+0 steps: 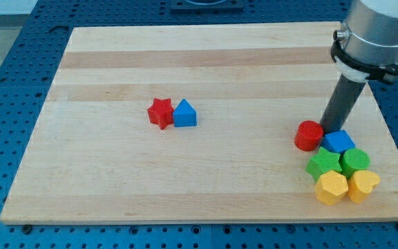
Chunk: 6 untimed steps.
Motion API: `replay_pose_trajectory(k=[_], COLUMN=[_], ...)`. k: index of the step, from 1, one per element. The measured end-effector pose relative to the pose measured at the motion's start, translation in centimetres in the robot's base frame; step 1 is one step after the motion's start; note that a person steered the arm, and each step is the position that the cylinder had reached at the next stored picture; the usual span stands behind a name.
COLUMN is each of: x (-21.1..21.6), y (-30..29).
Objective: Place the blue triangle to the left of the red circle
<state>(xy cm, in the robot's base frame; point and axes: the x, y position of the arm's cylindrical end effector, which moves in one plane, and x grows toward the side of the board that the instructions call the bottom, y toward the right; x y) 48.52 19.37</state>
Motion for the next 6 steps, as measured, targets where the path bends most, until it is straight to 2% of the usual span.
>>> replay_pose_trajectory(k=[2, 4, 5, 6], x=[-3.0, -0.1, 0.3, -1.4], y=[-1.3, -2.5, -2.6, -3.9])
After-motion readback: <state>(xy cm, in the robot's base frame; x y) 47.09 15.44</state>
